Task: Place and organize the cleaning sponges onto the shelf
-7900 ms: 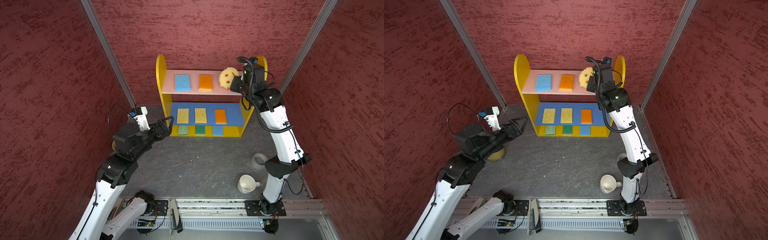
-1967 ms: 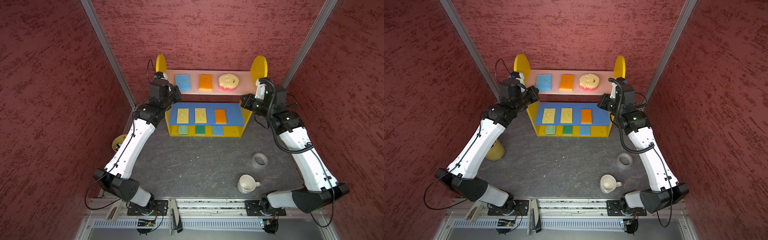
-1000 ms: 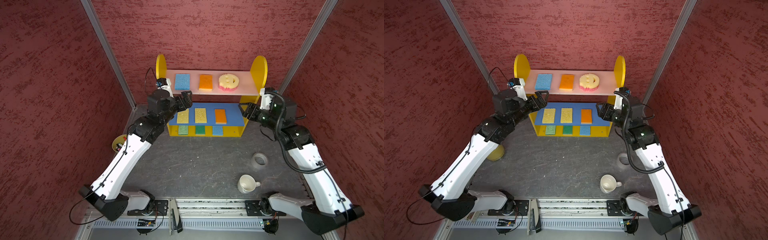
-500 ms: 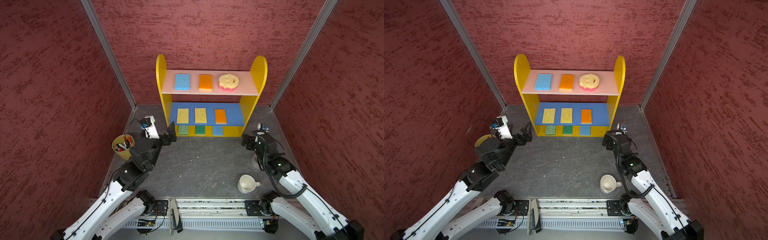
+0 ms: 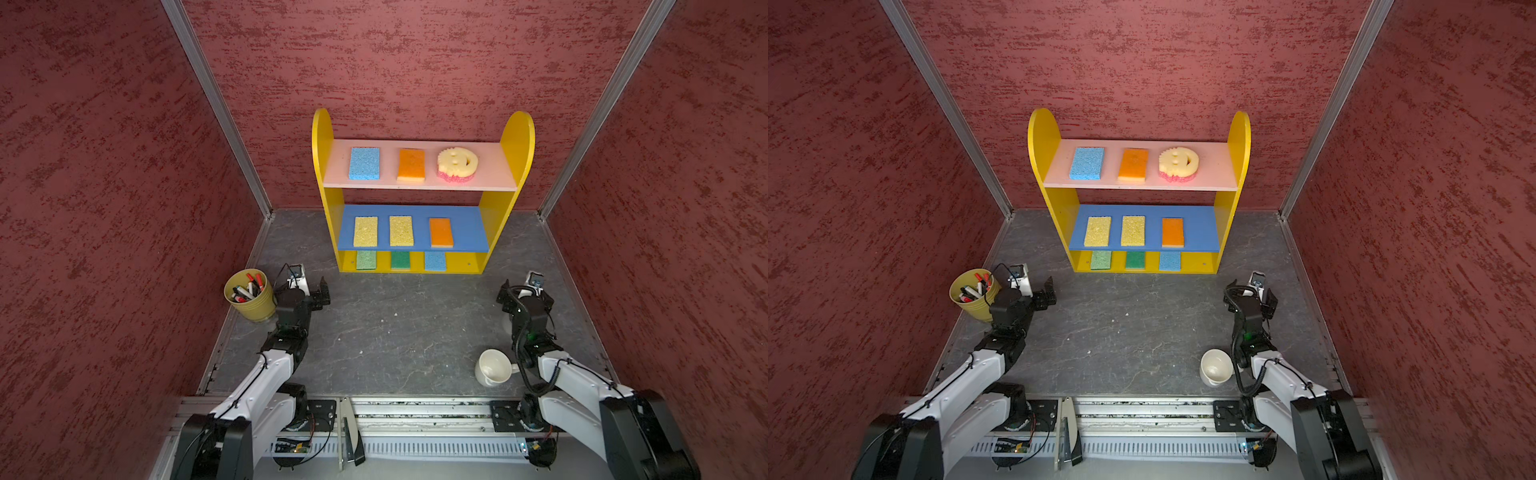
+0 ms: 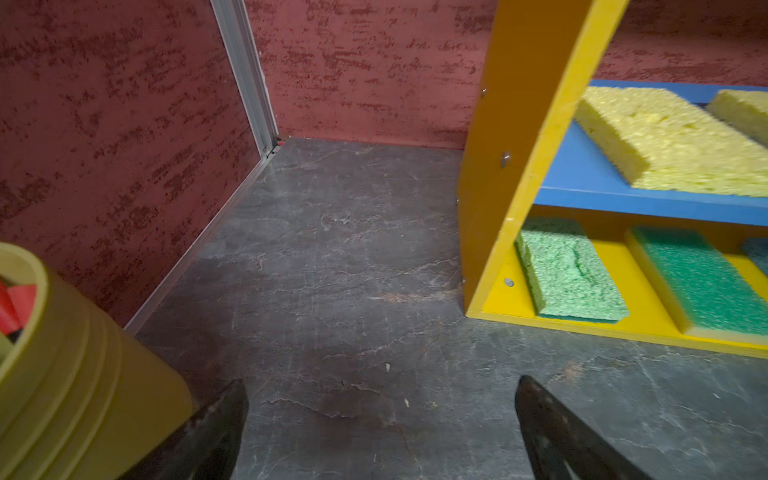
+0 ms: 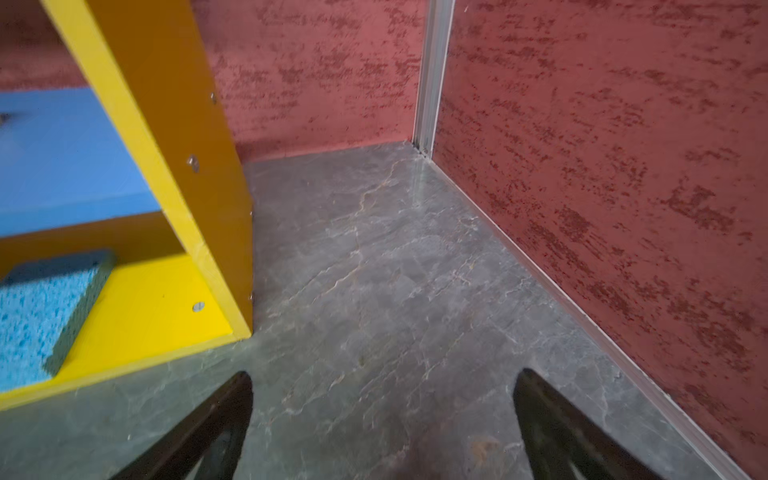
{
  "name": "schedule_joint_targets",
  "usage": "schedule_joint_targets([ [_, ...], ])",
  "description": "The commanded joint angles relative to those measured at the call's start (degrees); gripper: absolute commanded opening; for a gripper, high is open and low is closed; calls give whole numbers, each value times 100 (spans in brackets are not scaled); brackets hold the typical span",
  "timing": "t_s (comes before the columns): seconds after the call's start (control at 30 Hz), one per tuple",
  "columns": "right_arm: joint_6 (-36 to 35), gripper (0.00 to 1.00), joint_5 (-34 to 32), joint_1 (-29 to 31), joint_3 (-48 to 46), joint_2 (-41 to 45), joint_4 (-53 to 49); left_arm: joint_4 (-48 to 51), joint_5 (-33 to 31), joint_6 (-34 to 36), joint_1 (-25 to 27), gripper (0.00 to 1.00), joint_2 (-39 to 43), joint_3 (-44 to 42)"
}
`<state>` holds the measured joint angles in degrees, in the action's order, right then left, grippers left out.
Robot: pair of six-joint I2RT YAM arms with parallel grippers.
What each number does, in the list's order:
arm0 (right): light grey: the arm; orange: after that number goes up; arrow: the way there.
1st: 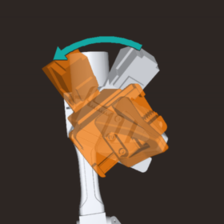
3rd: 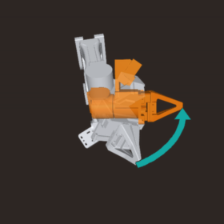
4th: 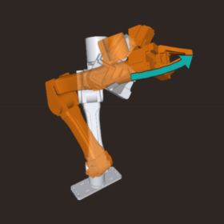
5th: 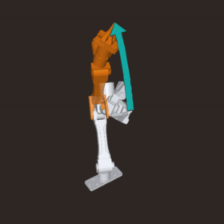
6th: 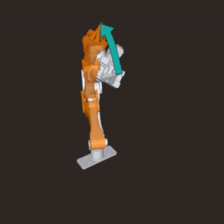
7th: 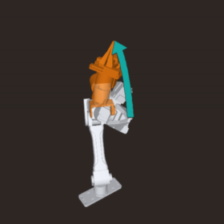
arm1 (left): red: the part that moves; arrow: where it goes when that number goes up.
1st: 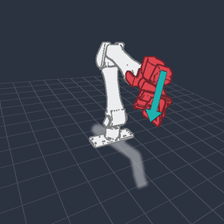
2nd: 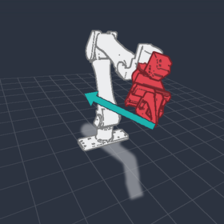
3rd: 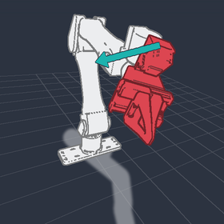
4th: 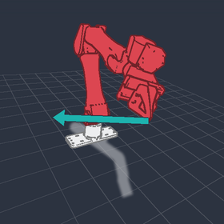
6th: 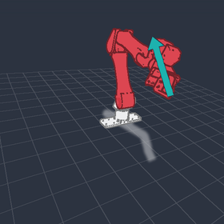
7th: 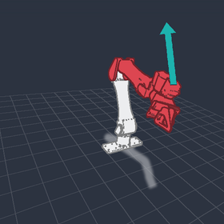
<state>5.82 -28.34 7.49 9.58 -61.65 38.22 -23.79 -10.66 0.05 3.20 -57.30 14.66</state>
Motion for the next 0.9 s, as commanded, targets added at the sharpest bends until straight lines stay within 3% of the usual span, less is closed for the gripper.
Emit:
schedule_joint_targets([
  [0.0,111,99,782,-395,-118,-469,1574,-1536,819,42,-269,100,-830,-13],
  [0.07,84,99,1044,-522,-108,-813,2095,-2053,1011,111,-318,99,-1344,51],
  [0.23,-132,99,546,-600,345,-1498,2246,-3164,1240,135,-402,99,-2526,213],
  [0.3,-275,99,812,-662,243,-1999,2969,-3802,1324,216,-387,100,-3153,239],
  [0.33,-388,99,1053,-694,167,-2440,3640,-3466,1275,242,-341,99,-3041,304],
  [0.37,-424,99,1498,-701,169,-2526,3471,-3083,1268,199,-367,100,-2945,429],
  [0.43,-522,99,1398,-698,75,-2870,4196,-3137,1337,212,-387,99,-3077,513],
  [0.47,-377,99,1340,-721,80,-2663,3809,-2845,1352,185,-406,100,-3015,603],
  [0.63,-382,99,1239,-728,195,-2777,3780,-2737,1195,89,-425,99,-3038,686],
  [0.77,-389,99,1461,-762,607,-2741,2951,-2785,1202,77,-438,99,-3062,683],
  [0.87,-338,99,1582,-825,610,-2727,2949,-2769,1199,82,-443,99,-3059,688],
])
